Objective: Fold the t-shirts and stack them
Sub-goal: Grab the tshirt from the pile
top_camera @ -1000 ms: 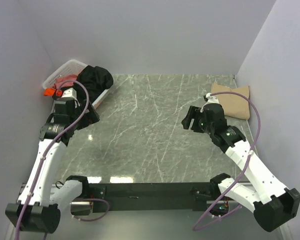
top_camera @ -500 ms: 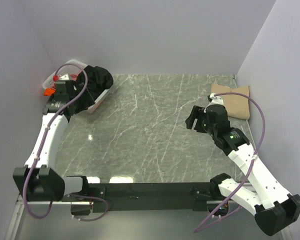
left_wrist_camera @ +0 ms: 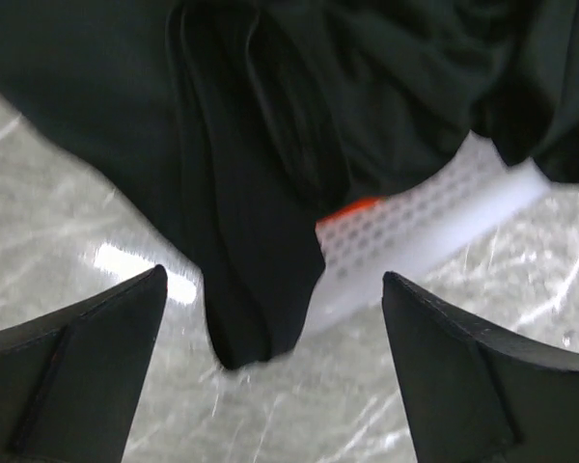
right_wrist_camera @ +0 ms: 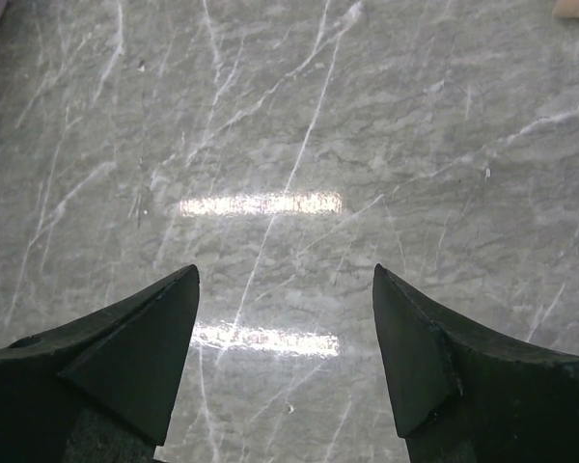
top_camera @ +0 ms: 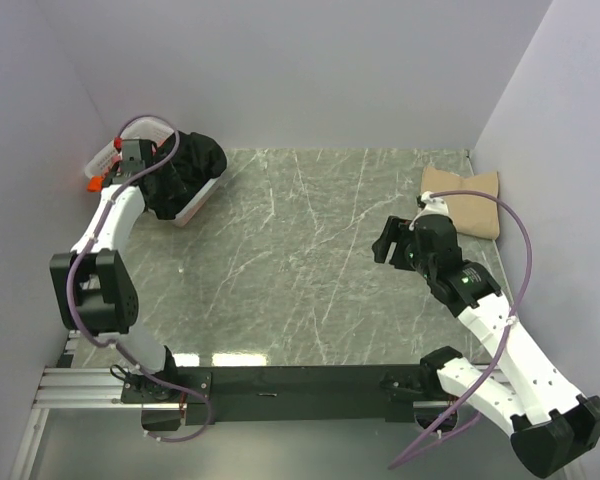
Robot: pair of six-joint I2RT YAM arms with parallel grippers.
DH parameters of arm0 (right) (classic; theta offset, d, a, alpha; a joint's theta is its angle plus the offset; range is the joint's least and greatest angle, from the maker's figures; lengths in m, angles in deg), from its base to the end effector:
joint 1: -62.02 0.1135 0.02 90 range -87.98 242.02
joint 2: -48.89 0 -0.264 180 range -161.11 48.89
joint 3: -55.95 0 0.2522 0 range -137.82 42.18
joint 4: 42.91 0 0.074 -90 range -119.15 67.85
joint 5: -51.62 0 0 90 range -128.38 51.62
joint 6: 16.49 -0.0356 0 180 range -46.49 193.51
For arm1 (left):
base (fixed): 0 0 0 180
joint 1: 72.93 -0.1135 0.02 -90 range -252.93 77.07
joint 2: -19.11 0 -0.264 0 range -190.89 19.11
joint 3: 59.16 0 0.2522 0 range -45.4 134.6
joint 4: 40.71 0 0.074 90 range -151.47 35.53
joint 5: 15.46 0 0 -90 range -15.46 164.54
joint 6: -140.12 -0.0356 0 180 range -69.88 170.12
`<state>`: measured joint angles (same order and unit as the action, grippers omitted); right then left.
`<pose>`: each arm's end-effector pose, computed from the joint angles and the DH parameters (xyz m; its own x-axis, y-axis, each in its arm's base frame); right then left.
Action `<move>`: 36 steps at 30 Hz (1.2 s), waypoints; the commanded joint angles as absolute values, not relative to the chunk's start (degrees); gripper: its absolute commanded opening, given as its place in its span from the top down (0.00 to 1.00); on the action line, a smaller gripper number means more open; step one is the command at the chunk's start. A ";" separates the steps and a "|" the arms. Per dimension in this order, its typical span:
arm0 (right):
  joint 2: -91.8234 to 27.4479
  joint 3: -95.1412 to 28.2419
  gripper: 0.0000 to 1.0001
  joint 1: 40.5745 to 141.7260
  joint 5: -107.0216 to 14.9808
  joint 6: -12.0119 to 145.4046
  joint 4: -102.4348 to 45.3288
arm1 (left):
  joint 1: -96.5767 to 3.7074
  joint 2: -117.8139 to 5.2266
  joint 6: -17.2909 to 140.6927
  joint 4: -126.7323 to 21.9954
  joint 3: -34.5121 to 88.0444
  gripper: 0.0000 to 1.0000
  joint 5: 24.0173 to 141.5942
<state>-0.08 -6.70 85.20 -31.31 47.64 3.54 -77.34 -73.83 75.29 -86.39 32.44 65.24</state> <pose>0.1706 0.0683 0.3131 -0.5766 0.2241 -0.7857 -0.0488 0.9505 0.3069 0.3586 0.0334 0.2914 -0.5812 -0.4658 -0.6673 -0.4783 0.8589 -0.1829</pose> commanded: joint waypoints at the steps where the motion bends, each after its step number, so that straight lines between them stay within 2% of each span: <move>1: 1.26 -5.63 0.21 84.79 -31.09 47.58 2.67 | -77.68 -76.94 73.94 -84.79 38.35 0.03 62.68; 3: 1.96 -4.93 0.21 84.87 -30.82 47.58 2.58 | -77.77 -78.35 73.76 -86.10 40.10 0.10 62.33; 5: 2.57 -4.49 0.21 84.79 -30.73 47.23 2.58 | -77.77 -80.02 73.76 -87.07 41.08 0.23 62.06; 8: 3.19 -3.52 0.21 84.79 -30.56 47.06 2.49 | -77.68 -81.43 73.50 -88.22 41.78 0.34 62.06; 14: 2.58 -3.43 0.21 84.87 -30.91 47.41 2.41 | -77.68 -82.66 72.62 -89.89 41.09 0.27 60.92; 17: 1.79 -3.78 0.21 84.79 -31.17 47.50 1.97 | -77.68 -83.02 71.92 -89.63 40.47 0.33 62.14; 18: 1.52 -3.96 0.21 84.87 -31.35 47.50 1.88 | -77.68 -83.19 71.66 -89.63 40.55 0.39 62.50; 19: 1.26 -4.05 0.21 84.79 -31.26 47.50 1.70 | -77.68 -83.63 71.48 -89.72 40.73 0.56 62.59; 21: 0.56 -4.66 0.21 84.79 -31.35 47.58 1.70 | -77.68 -83.81 71.74 -90.50 41.87 0.78 62.59; 22: 0.47 -4.75 0.21 84.87 -31.44 47.58 1.70 | -77.77 -83.37 71.83 -90.77 42.39 0.92 62.68; 23: 0.20 -5.01 0.21 84.79 -31.35 47.67 1.61 | -77.68 -83.19 72.00 -91.03 43.62 0.98 62.77; 30: -0.32 -5.01 0.22 84.79 -31.70 47.85 1.44 | -77.68 -79.77 73.06 -94.10 56.53 1.00 68.90; 36: -0.68 -4.75 0.21 84.79 -32.14 47.50 0.91 | -77.68 -73.54 77.45 -90.87 67.00 1.00 84.54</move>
